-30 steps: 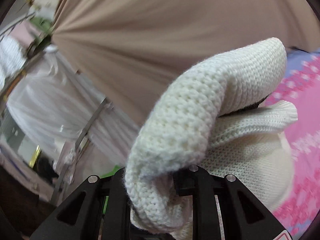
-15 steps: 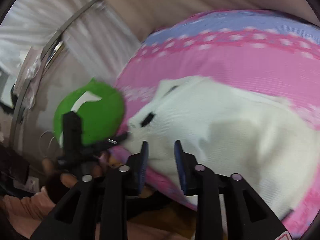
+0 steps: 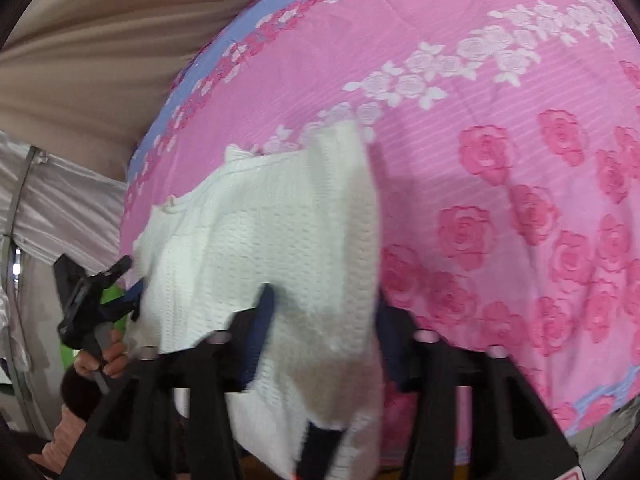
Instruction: Fold small clothes
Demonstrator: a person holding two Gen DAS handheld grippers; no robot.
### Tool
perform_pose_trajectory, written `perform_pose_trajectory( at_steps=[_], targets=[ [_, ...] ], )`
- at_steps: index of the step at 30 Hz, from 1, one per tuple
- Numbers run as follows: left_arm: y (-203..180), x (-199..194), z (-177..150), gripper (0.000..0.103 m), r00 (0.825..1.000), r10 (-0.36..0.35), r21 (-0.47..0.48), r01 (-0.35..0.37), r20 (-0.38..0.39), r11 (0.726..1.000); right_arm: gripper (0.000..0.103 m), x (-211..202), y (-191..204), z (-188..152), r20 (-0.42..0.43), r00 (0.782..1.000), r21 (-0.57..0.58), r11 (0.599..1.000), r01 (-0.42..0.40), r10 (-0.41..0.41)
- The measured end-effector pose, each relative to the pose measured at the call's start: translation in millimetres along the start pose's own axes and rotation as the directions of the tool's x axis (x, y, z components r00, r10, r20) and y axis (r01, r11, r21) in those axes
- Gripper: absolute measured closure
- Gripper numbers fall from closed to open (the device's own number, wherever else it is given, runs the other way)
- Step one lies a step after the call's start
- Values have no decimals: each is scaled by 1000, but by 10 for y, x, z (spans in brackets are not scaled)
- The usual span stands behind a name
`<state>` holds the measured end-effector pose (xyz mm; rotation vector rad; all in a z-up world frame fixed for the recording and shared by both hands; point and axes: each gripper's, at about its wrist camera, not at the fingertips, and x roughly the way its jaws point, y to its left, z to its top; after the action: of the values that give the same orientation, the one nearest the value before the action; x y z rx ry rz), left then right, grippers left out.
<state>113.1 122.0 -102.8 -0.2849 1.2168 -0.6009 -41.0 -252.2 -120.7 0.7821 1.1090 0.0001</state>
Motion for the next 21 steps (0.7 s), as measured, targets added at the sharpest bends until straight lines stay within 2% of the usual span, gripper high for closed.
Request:
perform_pose_trajectory(
  at_steps=[3, 7, 10, 12, 13, 14, 15, 16, 17, 18, 19, 20, 21],
  targets=[
    [-49, -448, -45, 100, 992, -14, 24, 11, 125, 1000, 88, -388, 318, -101, 74, 997, -127, 991, 31, -22],
    [-23, -1051, -1, 100, 969, 9, 1, -10, 248, 1000, 90, -885, 947, -166, 130, 989, -307, 951, -31, 75],
    [113, -1126, 139, 98, 966, 64, -49, -53, 252, 997, 90, -1093, 1397, -53, 170, 974, -435, 898, -60, 148],
    [181, -1020, 192, 94, 958, 152, -61, -141, 242, 988, 94, -975, 1570, 143, 173, 973, -470, 881, -55, 153],
    [201, -941, 198, 82, 955, 183, -55, -175, 235, 983, 94, -840, 1566, 243, 164, 980, -467, 884, -25, 115],
    [230, -841, 192, 64, 945, 237, -53, -231, 225, 971, 87, -616, 1491, 353, 146, 988, -455, 890, 25, 47],
    [271, -752, 171, 60, 934, 285, -55, -280, 214, 958, 69, -381, 1371, 442, 126, 992, -435, 897, 74, -21],
    [296, -681, 140, 61, 924, 324, -55, -319, 203, 946, 63, -152, 1202, 514, 111, 989, -402, 906, 134, -97],
    [313, -634, 89, 61, 915, 355, -59, -351, 191, 935, 63, 34, 966, 558, 97, 975, -339, 915, 220, -199],
    [326, -652, 42, 60, 922, 340, -62, -334, 188, 941, 66, 97, 807, 564, 76, 964, -282, 922, 265, -254],
    [333, -680, -9, 57, 933, 311, -64, -304, 182, 950, 66, 60, 689, 532, 64, 969, -231, 941, 246, -237],
    [334, -708, -60, 49, 943, 285, -67, -278, 173, 958, 66, -55, 599, 453, 72, 983, -196, 964, 183, -172],
    [327, -745, -125, 42, 953, 250, -70, -242, 170, 968, 60, -163, 545, 361, 82, 987, -184, 971, 150, -137]
  ],
)
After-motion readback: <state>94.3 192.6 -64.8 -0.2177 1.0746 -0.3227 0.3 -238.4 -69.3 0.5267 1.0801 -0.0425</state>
